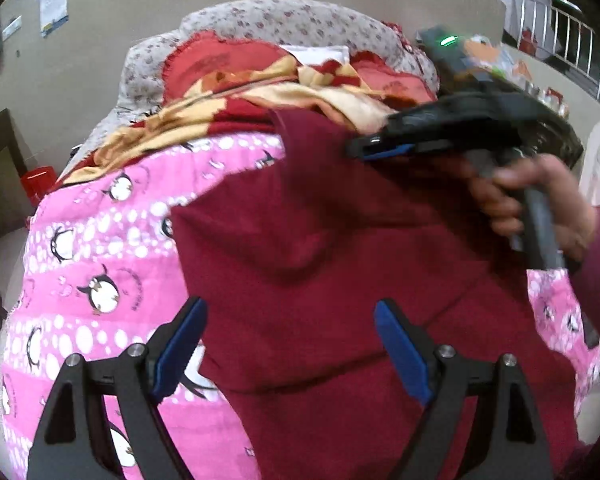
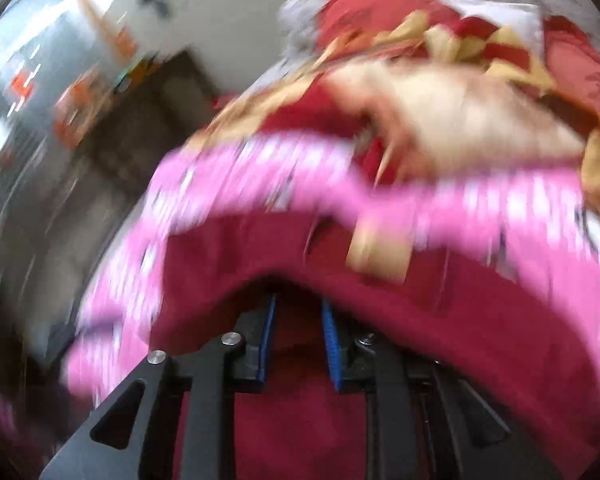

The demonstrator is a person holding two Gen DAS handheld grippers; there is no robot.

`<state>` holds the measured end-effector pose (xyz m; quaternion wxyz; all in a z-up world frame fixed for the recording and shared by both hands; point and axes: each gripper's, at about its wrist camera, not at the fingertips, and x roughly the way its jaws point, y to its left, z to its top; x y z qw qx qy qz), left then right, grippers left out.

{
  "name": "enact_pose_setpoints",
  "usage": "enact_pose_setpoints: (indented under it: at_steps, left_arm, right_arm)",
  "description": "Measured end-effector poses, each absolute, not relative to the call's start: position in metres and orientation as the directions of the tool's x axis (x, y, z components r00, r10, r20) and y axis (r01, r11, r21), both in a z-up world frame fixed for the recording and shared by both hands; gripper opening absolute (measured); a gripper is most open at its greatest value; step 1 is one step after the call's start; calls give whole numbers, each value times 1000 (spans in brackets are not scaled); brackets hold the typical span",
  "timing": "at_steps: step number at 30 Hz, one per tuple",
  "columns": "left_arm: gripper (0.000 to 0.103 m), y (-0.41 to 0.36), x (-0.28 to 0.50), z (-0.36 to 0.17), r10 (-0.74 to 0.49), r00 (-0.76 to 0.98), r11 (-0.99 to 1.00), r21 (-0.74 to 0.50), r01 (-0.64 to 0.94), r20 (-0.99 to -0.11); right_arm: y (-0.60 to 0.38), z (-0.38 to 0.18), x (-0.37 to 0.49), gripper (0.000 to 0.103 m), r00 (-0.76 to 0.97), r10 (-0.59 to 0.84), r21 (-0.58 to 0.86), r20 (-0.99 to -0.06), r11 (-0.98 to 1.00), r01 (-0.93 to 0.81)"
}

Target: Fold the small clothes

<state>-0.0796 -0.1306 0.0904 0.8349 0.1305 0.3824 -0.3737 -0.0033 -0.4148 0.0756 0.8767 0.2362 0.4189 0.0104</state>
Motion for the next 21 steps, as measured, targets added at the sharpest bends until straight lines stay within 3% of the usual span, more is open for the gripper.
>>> enact_pose_setpoints:
  at_steps: [4, 8, 15, 18, 20, 21]
  left_arm:
    - [89, -132, -66, 97, -534, 448, 694, -69, 717, -717]
    - [89, -149, -41, 98, -538, 459, 706, -81, 703, -708]
    - [89, -206, 34, 88, -506, 454, 789, -181, 587, -733]
    - [89, -224, 70, 79, -472, 456, 836, -218, 504, -755]
    - [86, -229, 86, 73, -498, 416, 833, -285, 474, -761]
    - [74, -231, 93, 69, -532, 375, 815, -341, 468, -759]
  right_arm:
    - [-428, 71, 0, 24, 643, 266, 508, -718, 832, 222]
    - [-425, 90, -63, 24, 701, 267, 509, -661, 846, 158]
    - [-443, 90, -199, 31, 715, 4, 321, -699, 896, 308]
    - [-449, 78, -231, 31, 685, -20, 312, -728, 880, 357]
    - [-455, 72, -246, 31, 680, -22, 327, -732, 865, 381]
    - [-458, 71, -251, 31, 684, -28, 337, -729, 855, 395]
